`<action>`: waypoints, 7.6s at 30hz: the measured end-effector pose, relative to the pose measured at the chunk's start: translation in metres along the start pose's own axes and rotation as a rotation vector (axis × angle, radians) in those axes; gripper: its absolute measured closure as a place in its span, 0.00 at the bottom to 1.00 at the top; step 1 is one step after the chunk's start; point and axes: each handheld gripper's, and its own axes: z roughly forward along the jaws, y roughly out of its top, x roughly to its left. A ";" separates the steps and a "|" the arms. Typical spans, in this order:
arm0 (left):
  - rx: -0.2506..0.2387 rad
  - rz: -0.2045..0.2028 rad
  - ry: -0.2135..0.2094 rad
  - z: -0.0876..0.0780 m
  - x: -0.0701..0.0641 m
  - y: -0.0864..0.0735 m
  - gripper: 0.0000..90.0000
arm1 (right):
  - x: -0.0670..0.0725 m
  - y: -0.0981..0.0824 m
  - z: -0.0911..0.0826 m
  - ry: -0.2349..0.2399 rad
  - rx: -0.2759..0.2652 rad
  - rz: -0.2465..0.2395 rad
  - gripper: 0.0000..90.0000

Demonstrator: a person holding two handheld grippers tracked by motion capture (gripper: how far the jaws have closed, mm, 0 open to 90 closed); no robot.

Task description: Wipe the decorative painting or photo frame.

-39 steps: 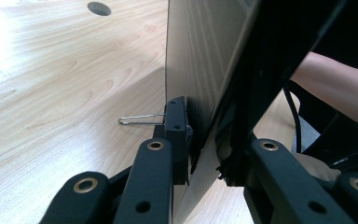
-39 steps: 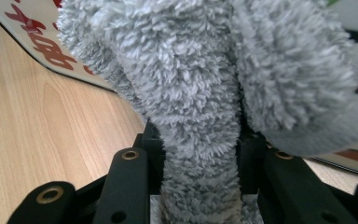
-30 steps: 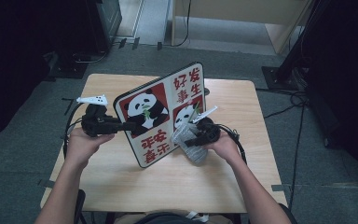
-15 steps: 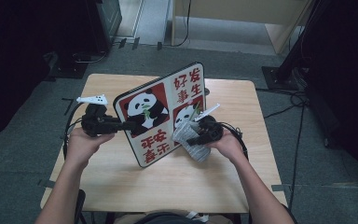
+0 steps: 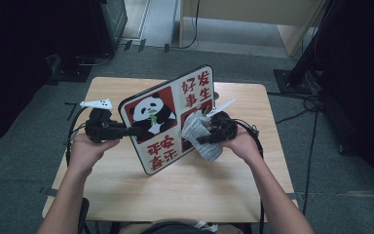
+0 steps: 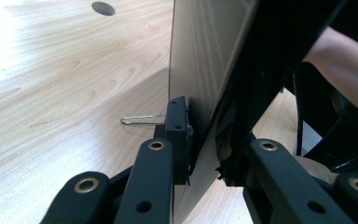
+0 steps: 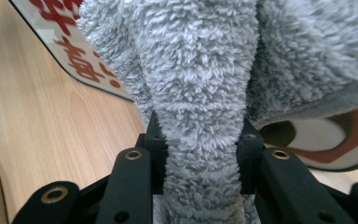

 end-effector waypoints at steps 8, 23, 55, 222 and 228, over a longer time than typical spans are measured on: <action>0.000 0.000 -0.001 0.000 0.000 0.000 0.86 | 0.006 0.022 -0.023 -0.017 -0.025 -0.027 0.74; -0.001 -0.001 -0.004 0.000 0.001 0.000 0.86 | 0.020 0.065 -0.050 -0.033 -0.043 -0.073 0.74; -0.004 0.001 -0.014 -0.001 0.003 -0.001 0.86 | 0.052 0.138 -0.075 -0.057 -0.095 -0.166 0.74; -0.007 0.007 -0.019 0.000 0.002 -0.002 0.85 | 0.023 -0.022 0.073 0.078 0.028 -0.053 0.72; -0.009 0.000 -0.018 0.000 0.002 -0.002 0.85 | 0.023 -0.021 0.071 0.086 0.030 -0.043 0.72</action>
